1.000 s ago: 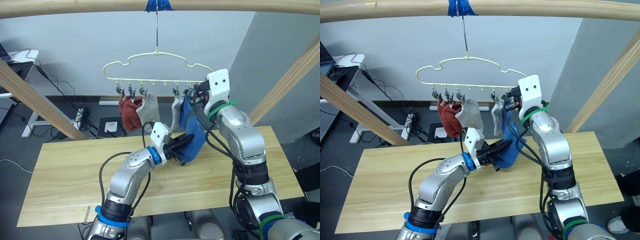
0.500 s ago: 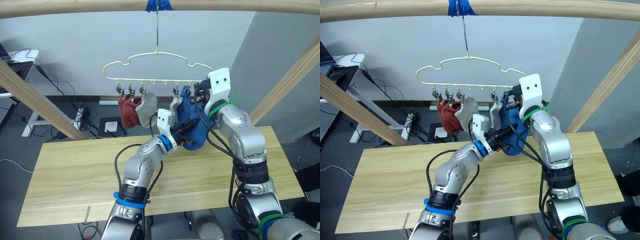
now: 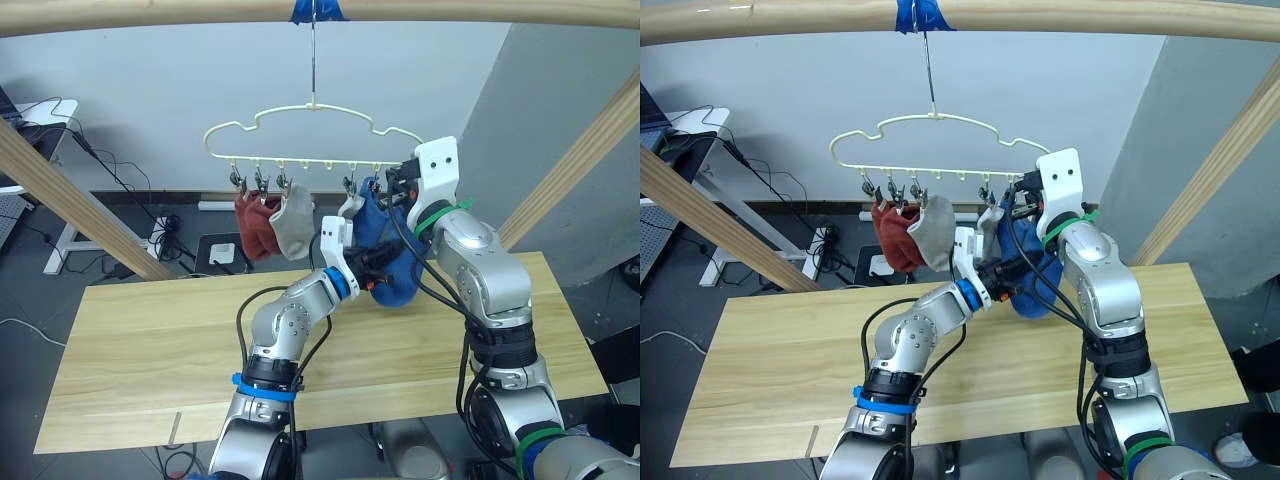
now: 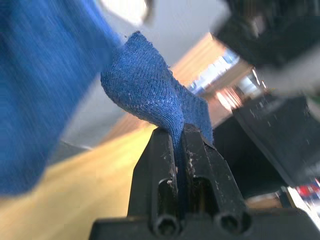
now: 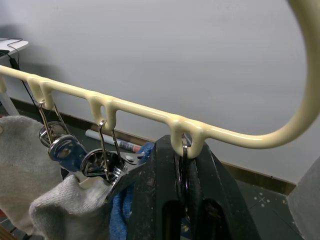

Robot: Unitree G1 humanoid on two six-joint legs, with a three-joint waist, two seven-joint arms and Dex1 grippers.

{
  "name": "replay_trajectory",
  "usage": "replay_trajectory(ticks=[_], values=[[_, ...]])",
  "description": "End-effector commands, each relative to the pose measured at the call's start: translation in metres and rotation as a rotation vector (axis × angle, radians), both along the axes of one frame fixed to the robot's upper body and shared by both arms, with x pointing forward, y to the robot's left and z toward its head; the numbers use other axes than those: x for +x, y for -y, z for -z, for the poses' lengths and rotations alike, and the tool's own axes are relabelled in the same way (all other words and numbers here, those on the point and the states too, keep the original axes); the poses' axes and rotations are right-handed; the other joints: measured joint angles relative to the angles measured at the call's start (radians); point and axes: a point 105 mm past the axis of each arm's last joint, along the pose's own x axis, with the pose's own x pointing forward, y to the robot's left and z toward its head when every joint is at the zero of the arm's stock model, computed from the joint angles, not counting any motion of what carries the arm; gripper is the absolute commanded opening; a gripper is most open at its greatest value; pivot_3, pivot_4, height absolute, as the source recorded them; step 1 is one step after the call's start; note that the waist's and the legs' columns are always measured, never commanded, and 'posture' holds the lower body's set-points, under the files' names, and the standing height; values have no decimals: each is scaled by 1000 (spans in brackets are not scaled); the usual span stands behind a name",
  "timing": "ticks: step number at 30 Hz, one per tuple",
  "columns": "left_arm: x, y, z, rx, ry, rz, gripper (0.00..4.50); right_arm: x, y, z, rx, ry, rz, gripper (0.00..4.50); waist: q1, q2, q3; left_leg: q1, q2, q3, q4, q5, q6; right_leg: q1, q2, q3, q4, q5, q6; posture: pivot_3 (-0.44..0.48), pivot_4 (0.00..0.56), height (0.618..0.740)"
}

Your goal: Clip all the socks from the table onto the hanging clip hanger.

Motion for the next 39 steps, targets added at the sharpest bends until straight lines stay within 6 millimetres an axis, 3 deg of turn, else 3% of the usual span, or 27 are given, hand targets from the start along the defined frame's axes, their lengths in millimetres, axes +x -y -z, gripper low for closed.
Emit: replay_trajectory(ticks=[1, 22, 23, 34, 39], values=[[1, 4, -18, -67, 36, 0, 34, -7, -2, -22, 19, 81, -12, 0, 0, 0, 0, 0, 0, 0, 0, 0, 0, 0, 0, 0, 0, 0, 0, -221, 247, 740], [6, 7, -30, -88, 82, -32, 34, -7, -3, -16, 29, 42, -13, 0, 1, 0, 0, 0, 0, 0, 0, 0, 0, 0, 0, 0, 0, 0, 0, -216, 242, 740], [6, 7, -30, -86, 84, -32, 0, -7, -3, -16, 36, 41, -12, 575, 1, 0, 0, 0, 0, 0, 0, 0, 0, 0, 0, 0, 0, 0, 0, -216, 242, 740], [9, 9, -26, -38, 111, -44, 0, -11, 2, -30, 115, 56, -5, 4444, 1, 0, 0, 0, 0, 0, 0, 0, 0, 0, 0, 0, 0, 0, 0, -216, 242, 740], [7, 12, -18, 5, 121, -35, 0, -19, 5, -43, 149, 85, -33, 4444, 1, 0, 0, 0, 0, 0, 0, 0, 0, 0, 0, 0, -1, 0, 0, -222, 246, 740]])
